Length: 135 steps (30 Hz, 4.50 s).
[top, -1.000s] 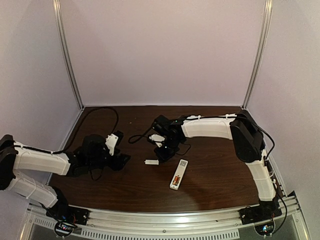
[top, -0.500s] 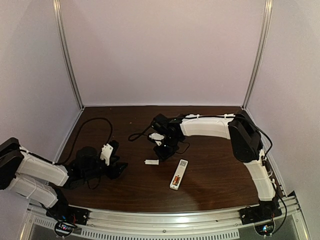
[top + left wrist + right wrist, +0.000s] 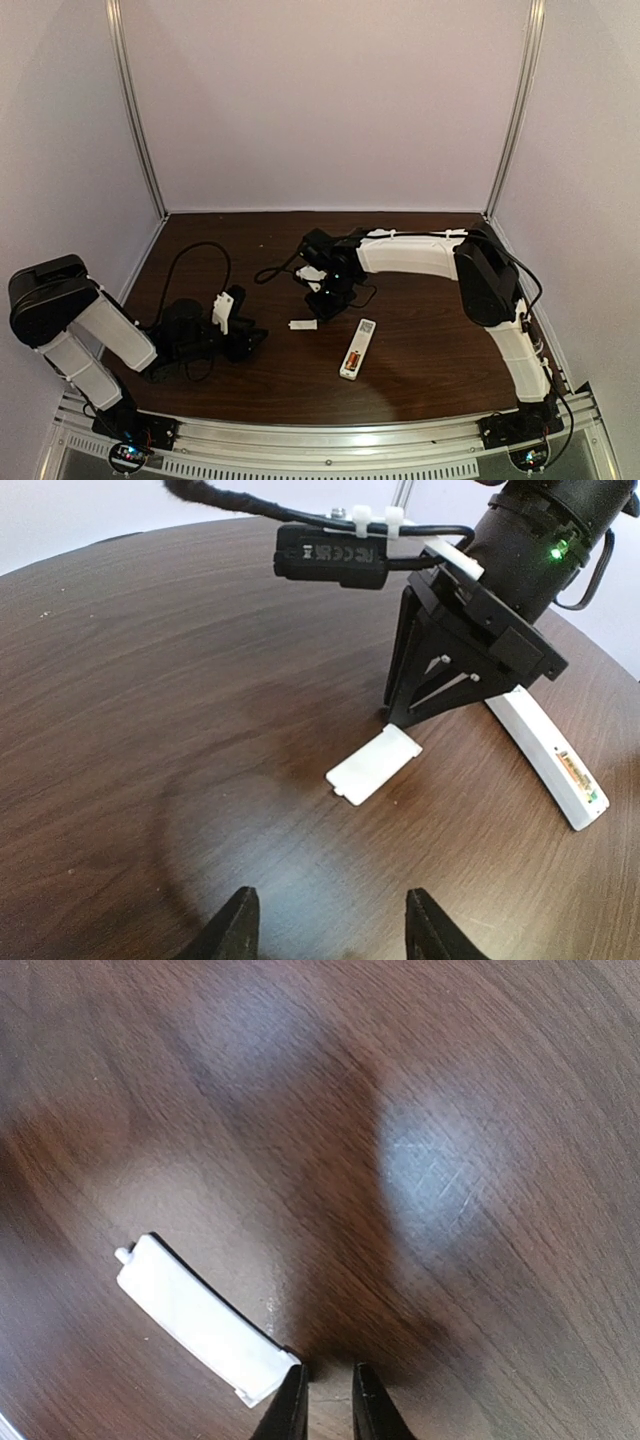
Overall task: Load the batteries into the remote control
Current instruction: Adjust the battery cover at the center of the board, then pick up the battery cover at the center of the board.
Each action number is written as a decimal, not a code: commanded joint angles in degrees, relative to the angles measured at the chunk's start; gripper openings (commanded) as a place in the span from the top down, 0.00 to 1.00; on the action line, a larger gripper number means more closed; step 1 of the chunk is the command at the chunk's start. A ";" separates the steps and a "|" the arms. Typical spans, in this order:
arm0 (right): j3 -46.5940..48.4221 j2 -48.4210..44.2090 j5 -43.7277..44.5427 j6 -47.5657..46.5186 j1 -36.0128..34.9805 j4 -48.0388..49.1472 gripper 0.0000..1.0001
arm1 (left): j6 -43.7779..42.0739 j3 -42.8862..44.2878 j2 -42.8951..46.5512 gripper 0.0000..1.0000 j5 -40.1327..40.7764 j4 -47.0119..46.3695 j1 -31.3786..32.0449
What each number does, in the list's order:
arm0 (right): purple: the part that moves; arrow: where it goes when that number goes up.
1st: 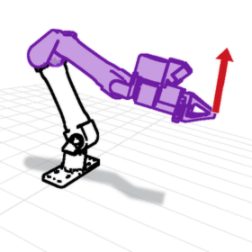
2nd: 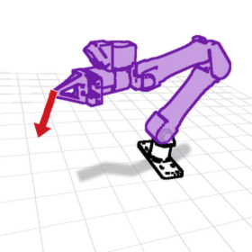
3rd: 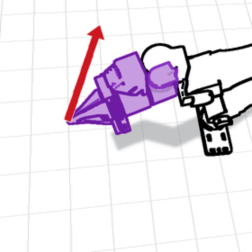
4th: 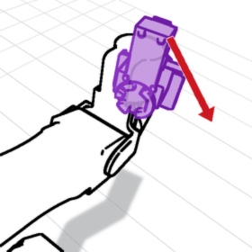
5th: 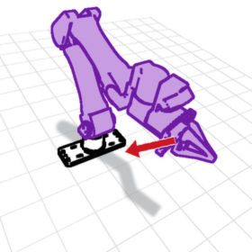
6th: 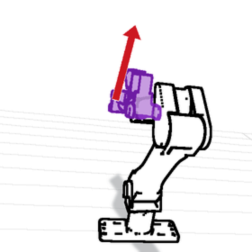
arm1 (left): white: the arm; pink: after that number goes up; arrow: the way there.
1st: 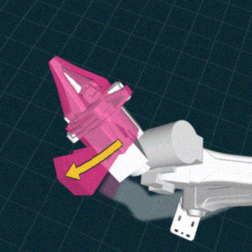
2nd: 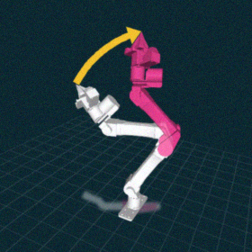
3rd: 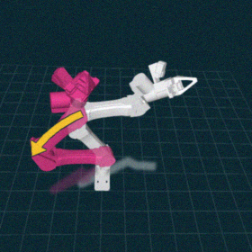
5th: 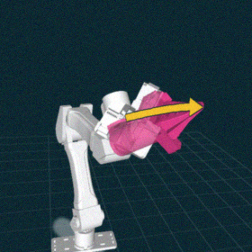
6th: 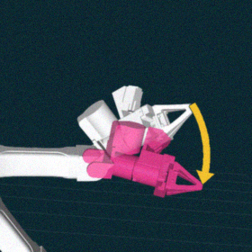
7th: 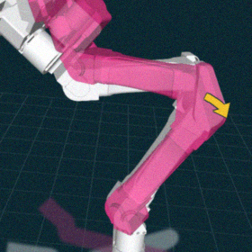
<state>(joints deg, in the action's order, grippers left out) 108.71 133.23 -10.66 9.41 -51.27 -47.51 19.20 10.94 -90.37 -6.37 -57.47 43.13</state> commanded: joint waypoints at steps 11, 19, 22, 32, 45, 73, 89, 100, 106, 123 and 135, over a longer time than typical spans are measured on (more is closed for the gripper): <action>2.10 1.01 2.18 0.55 -0.96 -2.57 0.80 | 9.35 2.53 -4.56 0.51 -2.20 -4.89 0.20; 3.27 0.39 0.73 0.48 -0.95 -2.87 0.83 | 8.31 2.94 -4.45 0.53 -2.20 -4.16 0.20; 3.09 0.88 0.26 0.51 -0.94 -2.64 0.83 | 8.22 3.20 -4.42 0.53 -2.16 -3.71 0.18; 3.02 0.87 -2.39 1.01 -0.78 -1.48 0.84 | 7.54 3.64 -4.44 0.53 -2.75 -3.26 0.20; 2.91 2.34 -1.12 0.89 -0.78 -1.80 0.86 | 7.00 3.85 -4.71 0.53 -2.64 -2.40 0.20; 0.32 0.89 -6.87 3.19 1.17 1.02 0.82 | 7.87 4.71 -6.88 0.53 -2.55 -2.25 0.45; 0.54 3.63 1.38 2.01 -1.66 -2.00 0.92 | 8.80 4.40 -6.98 0.53 -2.90 -2.34 0.77; -0.08 3.38 -2.66 3.14 -1.36 -0.72 0.78 | 11.66 3.25 -9.16 0.53 -2.81 -6.13 2.04; 0.05 2.77 -4.73 3.15 -0.33 -0.23 0.80 | 11.39 3.26 -9.29 0.53 -2.64 -5.90 2.04; 2.25 5.26 2.66 3.50 -3.19 -2.33 0.82 | 11.68 2.05 -9.45 0.53 -2.42 -7.65 2.04; 4.23 5.96 4.96 3.66 -4.22 -4.34 0.81 | 12.35 0.87 -9.48 0.53 -1.78 -8.49 2.30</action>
<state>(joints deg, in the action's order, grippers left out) 113.06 135.87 -6.57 12.40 -55.09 -48.97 31.03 12.82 -98.96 -8.75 -63.09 45.12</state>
